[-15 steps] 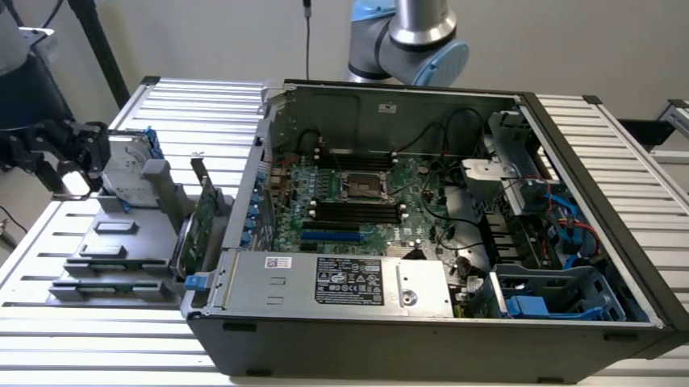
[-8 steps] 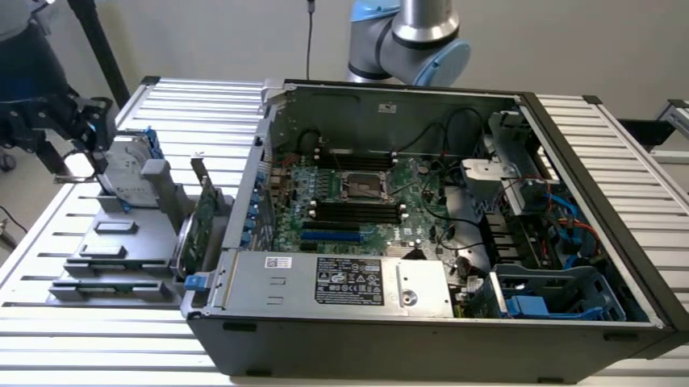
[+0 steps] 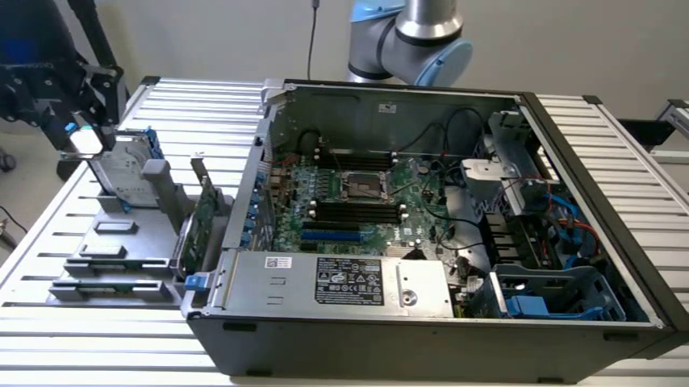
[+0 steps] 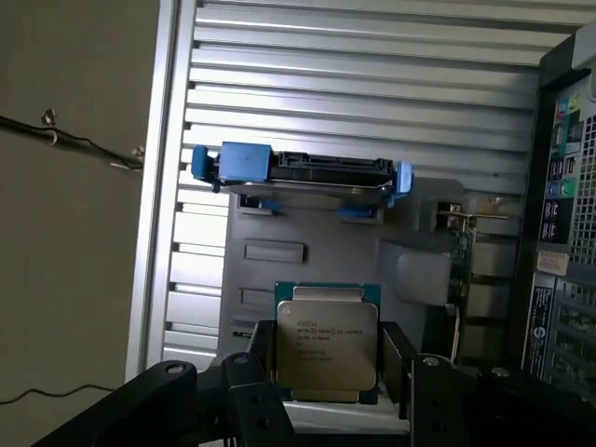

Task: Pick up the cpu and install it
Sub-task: 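Pick up the cpu and move it towards the insertion slot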

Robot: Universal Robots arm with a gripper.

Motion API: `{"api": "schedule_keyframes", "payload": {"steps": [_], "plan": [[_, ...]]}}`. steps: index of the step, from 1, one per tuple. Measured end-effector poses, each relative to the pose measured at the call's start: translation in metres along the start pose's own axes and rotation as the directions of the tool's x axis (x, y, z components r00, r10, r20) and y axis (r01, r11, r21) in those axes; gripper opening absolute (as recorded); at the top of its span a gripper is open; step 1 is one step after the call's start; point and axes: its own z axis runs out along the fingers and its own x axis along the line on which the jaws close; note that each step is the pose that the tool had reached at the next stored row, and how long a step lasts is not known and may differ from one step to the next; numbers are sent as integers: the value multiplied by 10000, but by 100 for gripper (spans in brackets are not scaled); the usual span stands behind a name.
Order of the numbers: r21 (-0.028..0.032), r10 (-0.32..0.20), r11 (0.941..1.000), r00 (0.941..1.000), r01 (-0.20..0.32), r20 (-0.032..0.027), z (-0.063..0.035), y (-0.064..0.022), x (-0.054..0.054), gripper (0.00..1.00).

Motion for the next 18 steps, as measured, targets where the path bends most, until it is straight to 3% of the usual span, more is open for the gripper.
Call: {"api": "schedule_keyframes", "payload": {"steps": [5,18], "plan": [[-60,-33,10000,10000,33,-36,-189,-6,-206,55],[-143,-36,9999,10000,36,-48,-357,-36,-788,55]]}}
